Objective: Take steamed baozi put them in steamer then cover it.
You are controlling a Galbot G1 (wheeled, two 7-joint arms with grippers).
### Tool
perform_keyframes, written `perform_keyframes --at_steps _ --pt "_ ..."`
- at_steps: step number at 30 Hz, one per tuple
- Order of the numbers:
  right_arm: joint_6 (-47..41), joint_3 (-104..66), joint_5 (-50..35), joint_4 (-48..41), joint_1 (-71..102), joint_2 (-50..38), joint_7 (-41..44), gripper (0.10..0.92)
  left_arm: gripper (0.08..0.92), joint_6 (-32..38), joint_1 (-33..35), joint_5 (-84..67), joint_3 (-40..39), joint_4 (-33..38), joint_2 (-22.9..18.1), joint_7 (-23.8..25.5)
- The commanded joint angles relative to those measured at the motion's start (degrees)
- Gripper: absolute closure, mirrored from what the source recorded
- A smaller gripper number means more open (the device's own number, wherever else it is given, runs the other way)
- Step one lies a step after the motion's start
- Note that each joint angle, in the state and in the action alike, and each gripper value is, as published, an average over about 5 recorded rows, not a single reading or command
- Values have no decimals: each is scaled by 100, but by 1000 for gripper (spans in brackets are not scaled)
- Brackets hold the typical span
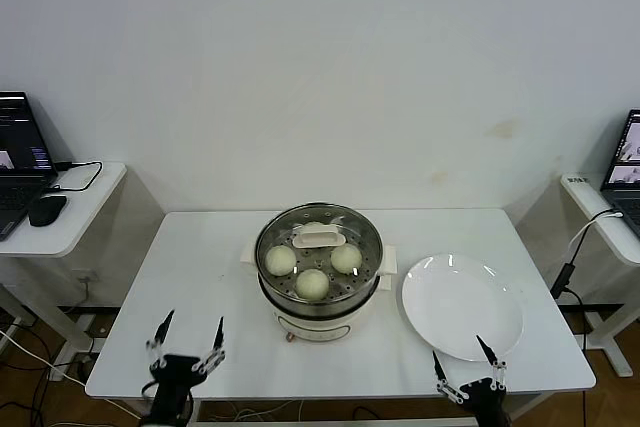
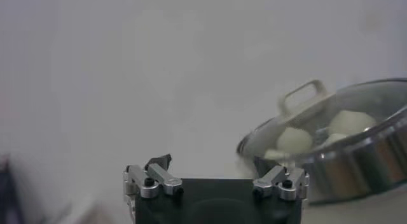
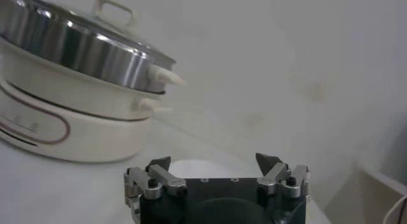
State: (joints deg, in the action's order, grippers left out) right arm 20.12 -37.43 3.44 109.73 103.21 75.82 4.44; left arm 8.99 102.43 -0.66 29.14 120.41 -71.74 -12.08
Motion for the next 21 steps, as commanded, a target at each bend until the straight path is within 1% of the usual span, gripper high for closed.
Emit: perform_keyframes --at_steps 1,10,21 --pt "-683 269 -1246 715 601 -734 56 202 177 863 919 -1666 360 -245 -265 -41" --pt "-1172 349 -1252 949 645 -728 -146 202 177 843 949 -1461 423 -153 -413 167" --pt "-1241 534 -1058 938 667 -691 -217 203 177 599 962 -1416 324 -111 -423 317"
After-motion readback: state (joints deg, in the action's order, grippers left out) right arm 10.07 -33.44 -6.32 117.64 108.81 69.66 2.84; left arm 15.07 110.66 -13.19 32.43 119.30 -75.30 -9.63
